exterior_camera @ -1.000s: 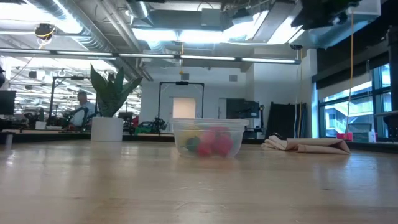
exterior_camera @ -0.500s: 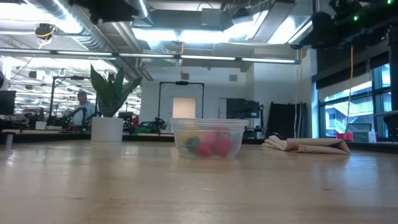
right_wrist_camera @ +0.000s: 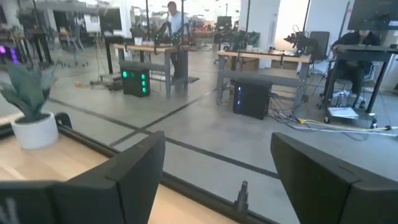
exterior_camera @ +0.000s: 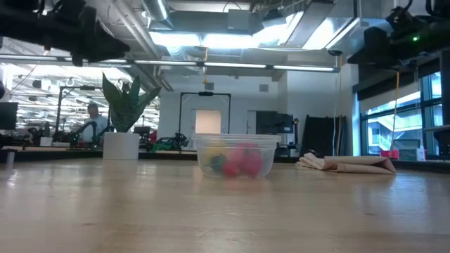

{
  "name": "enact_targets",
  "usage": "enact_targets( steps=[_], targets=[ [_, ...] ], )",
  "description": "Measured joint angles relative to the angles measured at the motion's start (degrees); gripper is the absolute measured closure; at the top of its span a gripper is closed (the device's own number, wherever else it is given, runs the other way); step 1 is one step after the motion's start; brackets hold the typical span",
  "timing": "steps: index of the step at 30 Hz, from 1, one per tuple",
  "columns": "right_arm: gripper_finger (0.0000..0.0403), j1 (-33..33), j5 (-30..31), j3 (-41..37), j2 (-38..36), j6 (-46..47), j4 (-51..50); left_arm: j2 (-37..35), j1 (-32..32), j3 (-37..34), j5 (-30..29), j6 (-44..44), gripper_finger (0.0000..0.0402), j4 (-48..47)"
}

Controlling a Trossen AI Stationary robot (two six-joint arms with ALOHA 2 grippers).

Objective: Pick and placing Produce into tupperware
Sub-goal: Return to Home Position

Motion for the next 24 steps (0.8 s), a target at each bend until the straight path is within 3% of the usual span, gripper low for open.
enact_targets(
  steps=[10, 16, 24],
  targets=[
    [0.0109, 0.0, 0.0, -4.2, -9.05, 2.21, -0.87, -9.75, 0.0, -5.56, -1.0, -1.92, 0.0223, -1.75],
    [0.0109, 0.0, 0.02, -4.43, -10.73, 2.05, -2.88, -11.41, 0.0, -5.67, -4.05, -6.64, 0.0223, -9.65],
    [0.0109, 0.0, 0.02, -4.43, -10.73, 2.26, -5.36, -11.43, 0.0, -5.67, -4.13, -7.89, 0.0223, -10.34]
  ],
)
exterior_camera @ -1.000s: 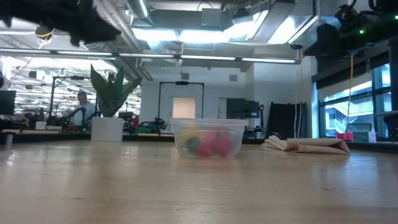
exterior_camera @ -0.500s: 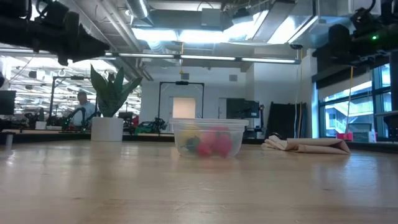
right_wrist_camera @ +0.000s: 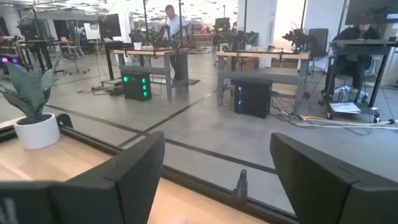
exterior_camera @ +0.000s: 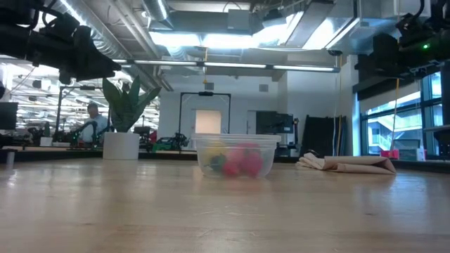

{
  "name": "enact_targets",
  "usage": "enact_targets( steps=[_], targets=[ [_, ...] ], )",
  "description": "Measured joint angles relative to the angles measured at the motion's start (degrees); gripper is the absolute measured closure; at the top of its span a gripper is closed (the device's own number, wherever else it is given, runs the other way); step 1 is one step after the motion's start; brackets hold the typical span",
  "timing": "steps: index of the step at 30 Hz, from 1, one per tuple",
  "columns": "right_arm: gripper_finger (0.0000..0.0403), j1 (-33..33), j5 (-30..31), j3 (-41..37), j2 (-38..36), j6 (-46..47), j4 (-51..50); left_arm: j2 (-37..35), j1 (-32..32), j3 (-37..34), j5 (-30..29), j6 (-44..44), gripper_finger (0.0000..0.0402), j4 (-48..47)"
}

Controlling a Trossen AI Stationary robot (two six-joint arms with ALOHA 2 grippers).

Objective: Pick and placing Produce into tupperware
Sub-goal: Return to Home Position

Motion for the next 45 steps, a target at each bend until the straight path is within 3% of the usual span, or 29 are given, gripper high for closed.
enact_targets(
  steps=[6, 11, 20, 45],
  targets=[
    [0.0109, 0.0, -0.02, 0.0, 0.0, 0.22, 0.04, 0.0, 0.0, -1.79, 0.0, -0.34, 0.0223, 1.27],
    [0.0109, 0.0, 0.0, -0.62, 0.0, 1.32, 1.25, 0.02, 0.0, -5.69, 0.14, -1.12, 0.0223, 8.19],
    [0.0109, 0.0, -2.56, -12.33, -0.81, 6.91, 13.75, 0.22, -0.01, -6.58, -0.03, 1.22, 0.0223, 10.91],
    [0.0109, 0.04, -3.02, -12.11, 0.04, 1.42, 13.16, 0.22, -0.02, -6.58, 3.78, 4.28, 0.0223, 10.65]
  ],
)
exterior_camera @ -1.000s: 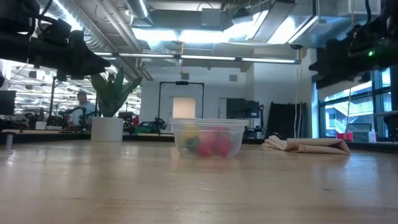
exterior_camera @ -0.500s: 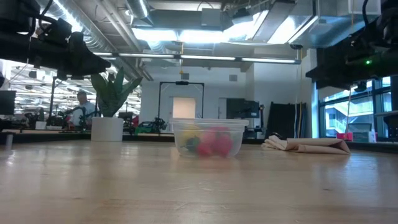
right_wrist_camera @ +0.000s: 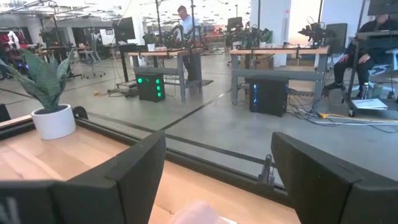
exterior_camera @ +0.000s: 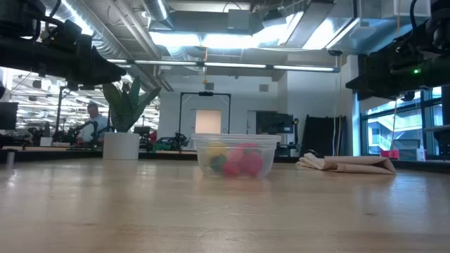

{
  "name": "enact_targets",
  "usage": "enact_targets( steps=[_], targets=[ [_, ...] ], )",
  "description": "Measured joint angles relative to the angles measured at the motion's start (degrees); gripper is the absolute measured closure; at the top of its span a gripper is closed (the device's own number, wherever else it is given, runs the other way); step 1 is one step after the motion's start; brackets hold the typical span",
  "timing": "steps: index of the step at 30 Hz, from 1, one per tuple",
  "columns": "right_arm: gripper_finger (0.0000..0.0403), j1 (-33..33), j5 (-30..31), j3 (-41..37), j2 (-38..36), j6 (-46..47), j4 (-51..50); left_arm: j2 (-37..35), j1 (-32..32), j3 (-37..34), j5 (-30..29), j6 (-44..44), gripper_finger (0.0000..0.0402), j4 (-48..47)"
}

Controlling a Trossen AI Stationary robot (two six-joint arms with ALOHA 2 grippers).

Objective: Pick and placing Produce into tupperware
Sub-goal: Return to Home Position

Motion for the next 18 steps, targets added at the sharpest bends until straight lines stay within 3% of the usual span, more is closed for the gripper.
enact_targets(
  steps=[18],
  targets=[
    [0.0109, 0.0, 0.02, 0.0, 0.04, 1.18, -0.02, 0.0, 0.0, 0.0, -0.02, 0.0, 0.0223, 0.04]
  ],
)
